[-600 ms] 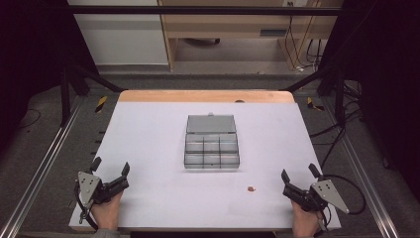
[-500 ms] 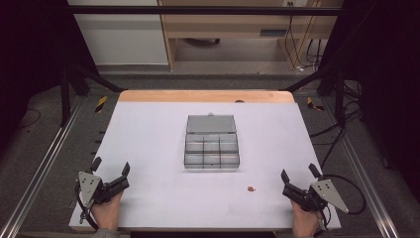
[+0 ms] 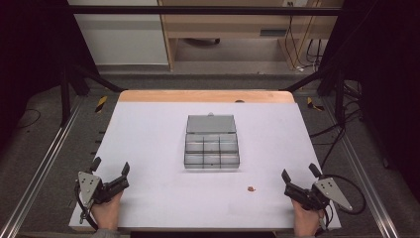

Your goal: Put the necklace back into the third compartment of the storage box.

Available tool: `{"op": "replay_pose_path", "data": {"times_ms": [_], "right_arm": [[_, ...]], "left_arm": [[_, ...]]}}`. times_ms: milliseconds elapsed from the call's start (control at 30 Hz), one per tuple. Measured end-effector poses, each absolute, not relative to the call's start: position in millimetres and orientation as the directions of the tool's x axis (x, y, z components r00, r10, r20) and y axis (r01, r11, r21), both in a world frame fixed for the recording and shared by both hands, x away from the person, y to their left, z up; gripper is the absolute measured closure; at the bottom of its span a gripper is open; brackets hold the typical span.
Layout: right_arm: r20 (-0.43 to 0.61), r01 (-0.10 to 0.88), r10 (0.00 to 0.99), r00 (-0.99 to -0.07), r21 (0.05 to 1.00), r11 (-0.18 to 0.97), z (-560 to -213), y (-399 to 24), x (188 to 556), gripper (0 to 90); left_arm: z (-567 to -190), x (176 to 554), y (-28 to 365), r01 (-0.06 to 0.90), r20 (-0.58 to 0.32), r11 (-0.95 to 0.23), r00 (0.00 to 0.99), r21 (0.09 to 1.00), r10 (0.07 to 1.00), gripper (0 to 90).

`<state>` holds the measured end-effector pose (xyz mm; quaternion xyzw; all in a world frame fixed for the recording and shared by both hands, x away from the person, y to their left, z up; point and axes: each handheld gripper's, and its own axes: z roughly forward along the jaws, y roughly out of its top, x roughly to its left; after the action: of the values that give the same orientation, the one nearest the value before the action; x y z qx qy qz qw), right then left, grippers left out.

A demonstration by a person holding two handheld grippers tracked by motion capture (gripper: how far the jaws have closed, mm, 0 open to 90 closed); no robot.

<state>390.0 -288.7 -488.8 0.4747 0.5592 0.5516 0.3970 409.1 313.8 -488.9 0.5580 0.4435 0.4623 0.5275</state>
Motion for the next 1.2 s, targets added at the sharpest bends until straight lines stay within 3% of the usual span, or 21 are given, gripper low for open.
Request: {"op": "replay_pose_path", "data": {"times_ms": [167, 367, 533, 667, 767, 900, 967, 1200], "right_arm": [[0.082, 0.094, 0.947, -0.311, 0.994, -0.056, -482, -293, 388, 5.7], [0.038, -0.036, 0.956, -0.292, 0.998, -0.050, -461, -293, 370, 6.1], [0.018, -0.019, 0.960, -0.279, 1.000, -0.025, -456, -293, 369, 6.1], [-0.030, 0.034, 0.927, -0.373, 0.998, 0.046, -449, -294, 376, 5.5], [-0.078, 0.044, 0.917, -0.392, 0.994, 0.103, -446, -291, 378, 3.9], [-0.073, 0.077, 0.885, -0.459, 0.990, 0.121, -443, -291, 382, 3.8], [-0.109, 0.111, 0.843, -0.527, 0.974, 0.196, -439, -289, 388, 3.2], [-0.170, 0.152, 0.758, -0.629, 0.930, 0.334, -428, -286, 400, 3.5]], "left_arm": [[-489, 409, 314, 0.008, 0.048, -0.050, 0.179, 0.999, 0.983, 4.0], [-489, 409, 314, 0.008, 0.050, -0.053, 0.180, 0.999, 0.982, 4.2], [-489, 409, 314, 0.006, 0.049, -0.051, 0.179, 0.999, 0.983, 4.3], [-489, 409, 313, 0.004, 0.051, -0.052, 0.175, 0.999, 0.983, 4.2], [-489, 409, 313, 0.005, 0.052, -0.054, 0.175, 0.999, 0.983, 4.2], [-489, 409, 313, 0.003, 0.052, -0.054, 0.175, 0.999, 0.983, 4.2], [-489, 409, 313, 0.002, 0.051, -0.052, 0.175, 0.999, 0.983, 4.3], [-489, 409, 313, 0.005, 0.053, -0.055, 0.175, 0.998, 0.983, 4.3]]}}
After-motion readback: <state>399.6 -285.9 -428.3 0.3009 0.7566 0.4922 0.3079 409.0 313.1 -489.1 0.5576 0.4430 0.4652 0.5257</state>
